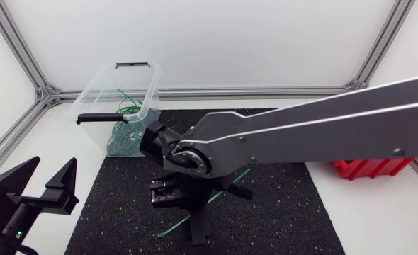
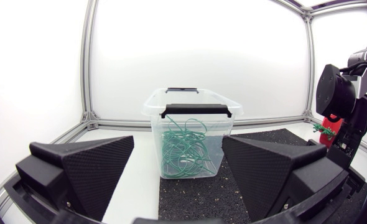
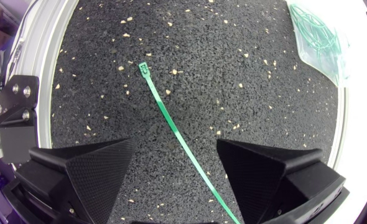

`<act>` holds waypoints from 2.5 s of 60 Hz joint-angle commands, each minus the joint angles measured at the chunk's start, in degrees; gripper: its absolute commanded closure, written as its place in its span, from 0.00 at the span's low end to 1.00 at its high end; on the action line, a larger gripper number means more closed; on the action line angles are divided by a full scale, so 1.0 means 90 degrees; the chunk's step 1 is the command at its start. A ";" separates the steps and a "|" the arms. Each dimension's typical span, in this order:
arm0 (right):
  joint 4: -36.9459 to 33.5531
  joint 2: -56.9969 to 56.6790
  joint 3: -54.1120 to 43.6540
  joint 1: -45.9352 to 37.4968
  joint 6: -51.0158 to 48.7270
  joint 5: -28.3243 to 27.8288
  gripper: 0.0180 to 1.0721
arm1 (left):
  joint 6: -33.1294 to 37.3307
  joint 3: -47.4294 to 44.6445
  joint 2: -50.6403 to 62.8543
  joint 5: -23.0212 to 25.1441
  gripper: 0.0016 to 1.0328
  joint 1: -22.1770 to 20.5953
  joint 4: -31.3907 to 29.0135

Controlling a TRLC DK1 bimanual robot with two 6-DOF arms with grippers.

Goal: Take a green cable tie from the red box, thread the tail through the head to close it, then place it in the transparent bin on the left.

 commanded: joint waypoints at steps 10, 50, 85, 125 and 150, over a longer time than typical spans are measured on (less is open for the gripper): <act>0.0091 0.0543 0.0274 0.0081 -0.0329 -0.0139 0.20 | -0.0095 -0.0242 0.0023 -0.0028 0.04 -0.0020 -0.0211; 0.0354 0.0875 0.0235 0.0101 -0.0710 -0.0237 0.78 | -0.0095 -0.0232 0.0023 -0.0028 0.04 -0.0039 -0.0211; 0.0091 0.0690 0.0323 0.0042 -0.0935 -0.0432 0.95 | -0.0095 -0.0242 0.0023 -0.0028 0.04 -0.0039 -0.0211; -0.1443 -0.0424 0.1143 -0.1130 -0.0339 -0.1643 0.95 | 0.0071 -0.0163 -0.0045 -0.0028 0.07 -0.0664 -0.0133; -0.2429 -0.0843 0.1856 -0.1745 0.0022 -0.2678 0.95 | 0.0188 0.1380 0.1556 0.1007 0.16 -0.0332 -0.0748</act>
